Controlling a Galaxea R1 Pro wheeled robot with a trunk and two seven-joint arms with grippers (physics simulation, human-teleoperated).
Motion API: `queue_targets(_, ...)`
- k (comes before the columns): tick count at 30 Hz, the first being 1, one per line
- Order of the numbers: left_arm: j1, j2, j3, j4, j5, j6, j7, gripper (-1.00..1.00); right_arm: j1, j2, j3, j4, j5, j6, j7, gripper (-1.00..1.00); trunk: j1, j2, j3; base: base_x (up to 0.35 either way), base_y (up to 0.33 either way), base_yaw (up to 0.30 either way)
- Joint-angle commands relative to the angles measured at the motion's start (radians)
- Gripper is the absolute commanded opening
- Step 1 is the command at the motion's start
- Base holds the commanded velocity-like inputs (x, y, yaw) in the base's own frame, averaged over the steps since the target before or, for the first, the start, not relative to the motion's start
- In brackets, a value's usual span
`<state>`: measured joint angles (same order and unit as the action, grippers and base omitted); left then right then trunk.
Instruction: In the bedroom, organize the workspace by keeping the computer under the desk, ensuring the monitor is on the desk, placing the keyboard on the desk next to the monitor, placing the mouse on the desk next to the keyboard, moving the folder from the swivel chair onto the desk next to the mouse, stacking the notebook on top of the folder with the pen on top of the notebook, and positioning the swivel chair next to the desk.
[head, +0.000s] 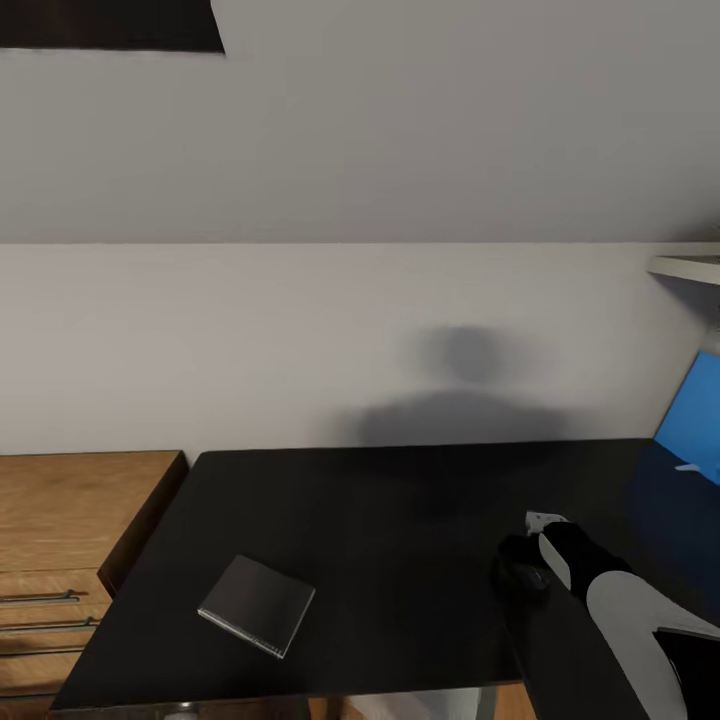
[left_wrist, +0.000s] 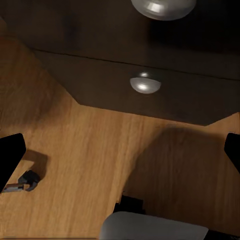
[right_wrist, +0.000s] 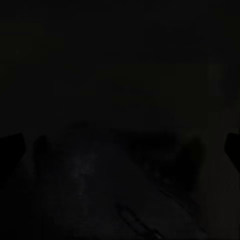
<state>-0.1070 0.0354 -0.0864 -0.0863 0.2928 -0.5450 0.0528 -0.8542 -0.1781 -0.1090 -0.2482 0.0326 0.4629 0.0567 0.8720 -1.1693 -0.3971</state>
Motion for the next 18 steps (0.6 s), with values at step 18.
queue_targets(18, 0.000, 0.000, -0.009, -0.001, 0.003, -0.004, 0.006, 1.00, 0.000, 0.000, -0.006, -0.002, 0.004, 0.005, 0.006, 1.00, 0.000, -0.001, -0.001, -0.031, 0.000, 0.000)
